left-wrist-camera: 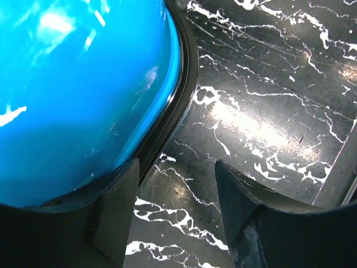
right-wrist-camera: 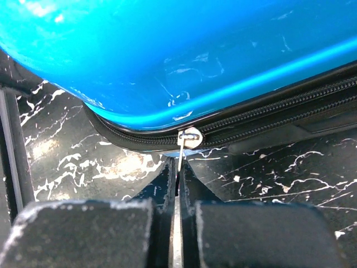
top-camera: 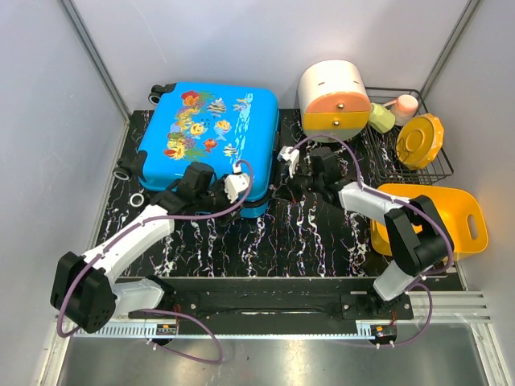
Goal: Open, take out, and arrange the luggage
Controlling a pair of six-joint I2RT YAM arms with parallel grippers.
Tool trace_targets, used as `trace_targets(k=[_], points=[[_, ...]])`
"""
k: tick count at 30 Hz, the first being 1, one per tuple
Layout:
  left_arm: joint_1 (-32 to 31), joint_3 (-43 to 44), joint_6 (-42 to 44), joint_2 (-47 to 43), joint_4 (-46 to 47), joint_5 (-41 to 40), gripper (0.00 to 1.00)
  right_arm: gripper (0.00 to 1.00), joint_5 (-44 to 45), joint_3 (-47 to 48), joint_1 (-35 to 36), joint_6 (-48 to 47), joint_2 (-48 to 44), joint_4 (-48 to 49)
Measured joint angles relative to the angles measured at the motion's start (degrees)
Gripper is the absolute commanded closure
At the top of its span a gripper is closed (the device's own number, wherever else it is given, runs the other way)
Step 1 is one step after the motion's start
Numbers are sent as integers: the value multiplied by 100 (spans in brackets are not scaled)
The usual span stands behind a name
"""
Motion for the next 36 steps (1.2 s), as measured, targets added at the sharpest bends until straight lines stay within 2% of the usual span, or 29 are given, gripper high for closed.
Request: trace_targets(k=[8,10,12,17,21,26,28,32,36], points=[[-308,157,-501,315,190,-68,38,100,872,-481,358,1239,-260,772],[-354,297,-614,437,155,-59,23,100,1014,-535,398,1502,-260,944],[-354,476,-647,492,-20,-13,13,100,1005,-581,404,1633,-271,1010],[68,1495,-573,422,-1163,243,5,100,719,-627,236,1766,-332,966],[1165,2232,-450,24,-1886,223,4,100,549,-627,52,1766,-367,859],[3447,3377,-468,87,-1893,122,6,100,450,-627,-28,1762,-378,817],[4076,3650,-380,271,-1947,170,8,100,389,-625,-76,1742,-378,802],[4887,4360,726,1069,-2723,573,10,100,240,-496,-203,1611,-378,612],[5248,4597,2170,1700,-3456,686,9,100,162,-282,-280,1416,-369,326]])
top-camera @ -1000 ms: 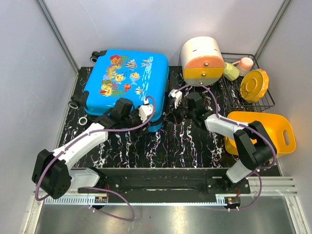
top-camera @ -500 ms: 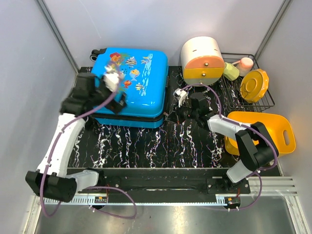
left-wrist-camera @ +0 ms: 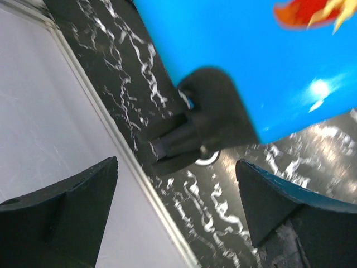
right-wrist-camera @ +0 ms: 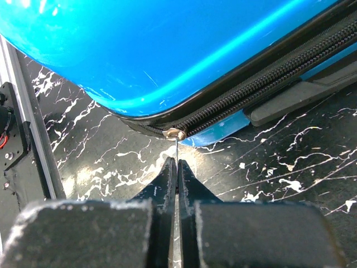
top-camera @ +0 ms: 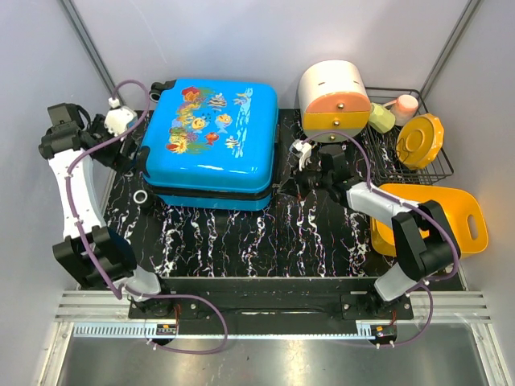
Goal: Open, take out, and arrange the luggage
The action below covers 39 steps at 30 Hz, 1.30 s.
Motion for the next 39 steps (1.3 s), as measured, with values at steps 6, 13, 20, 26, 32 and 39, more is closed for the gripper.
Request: trace_targets(k=[6,13,20,26,32,39], points=[[76,-7,1836,387,-597,-136,7,100,-216,267,-133,-289,144,-328],[-39,-227,3447,717,-555,-214,14,100,-474,476,-184,-675,299,-533],[-295,-680,3799,1102,-293,-280,88,100,-597,496,-208,-754,328,-610],[-332,-1478,3064,544,490,-199,100,100,-457,354,-155,-697,157,-719],[-378,-2452,2028,-175,1316,-105,100,100,170,-256,374,-247,-361,-328],[-321,-3018,874,-636,1814,-144,100,100,1193,-483,1097,621,-363,439]])
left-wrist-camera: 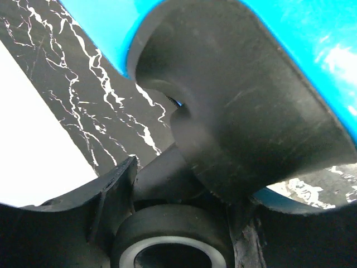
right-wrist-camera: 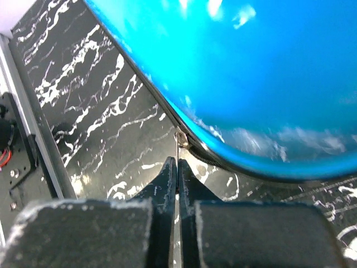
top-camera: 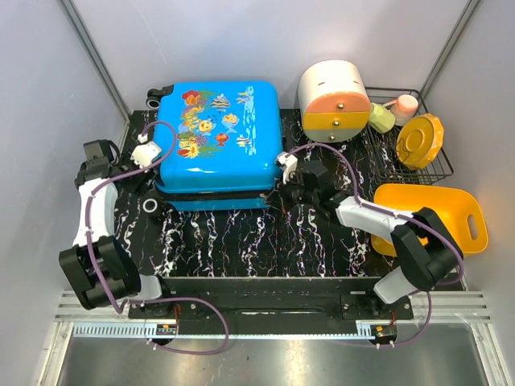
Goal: Open, take out, and arrange the luggage
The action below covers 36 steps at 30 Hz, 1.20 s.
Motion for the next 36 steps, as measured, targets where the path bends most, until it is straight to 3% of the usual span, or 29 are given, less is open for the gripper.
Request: trace_targets(k=[7,12,15,19,23,32,34,36], points=[[-52,-680,-844,-745,341,197,100,100,369,820,190,245,859,319],[-197,-1259,-857,-1567,140,514,100,100,400,1504,190,278,1582,431],[-503,-1528,-876,-2046,-44,483,100,100,382,1598,190,306,1700,553],[-1305,-1746,-1460,-2487,-105,-168,100,100,369,1537,208,374,1696,649],[-2151,-1668,-2087,-2378,-149,-699,100,100,315,1047,417,514,1464,964],[-3401,-1163,-3696,-1443,92,-599,100,100,586,511,929,1045,1191,1427],[-3604,-1165,-4111,-1377,267,-549,72,100,682,507,1036,1202,1180,1432],[-3681,-1143,-4413,-1316,339,-452,35,100,732,483,1108,1287,1167,1438]])
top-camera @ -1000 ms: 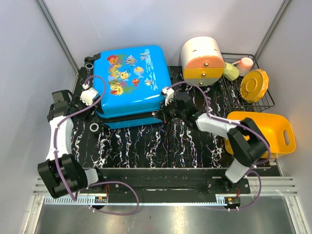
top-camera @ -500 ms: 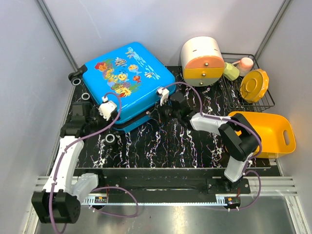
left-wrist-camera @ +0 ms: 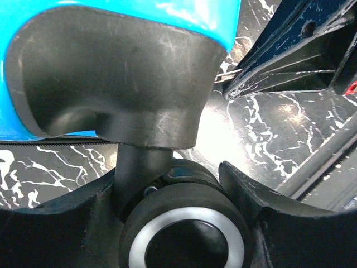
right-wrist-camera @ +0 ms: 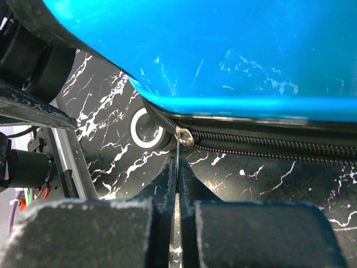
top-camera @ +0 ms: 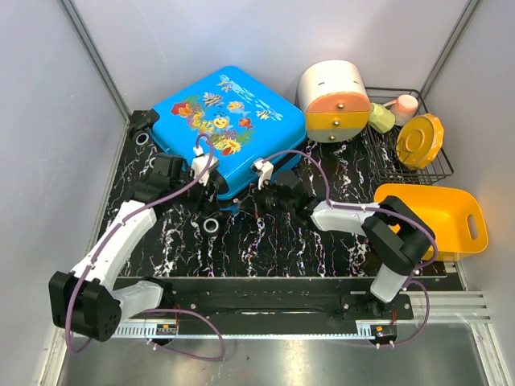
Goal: Open, take out, and arrange the luggage
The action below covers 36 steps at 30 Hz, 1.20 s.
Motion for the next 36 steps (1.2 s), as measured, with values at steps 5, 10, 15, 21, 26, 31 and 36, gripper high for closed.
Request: trace_targets(k=[5,10,15,21,26,31,36], points=[[544,629,280,308,-767,837,9,100,68,-273,9,35,-238,68],[1624,2184,901,584,-2103,1519,7,100,98,-446,4,26,-308,225],[2741,4072,1873,1537,-2087,820,6,100,96,-625,-52,-2,-511,164],[3016,4837,2669,2791,-2326,146,6,100,-20,-750,-234,-105,-761,-92],[3104,5123,3246,3414,-2498,-350,6,100,-254,-1128,-586,-334,-1349,-490],[3115,5480,3519,3762,-2535,-494,10,100,-330,-1335,-769,-590,-1711,-785],[3091,5399,3620,3987,-2575,-468,21,100,-369,-1342,-807,-717,-1725,-822]])
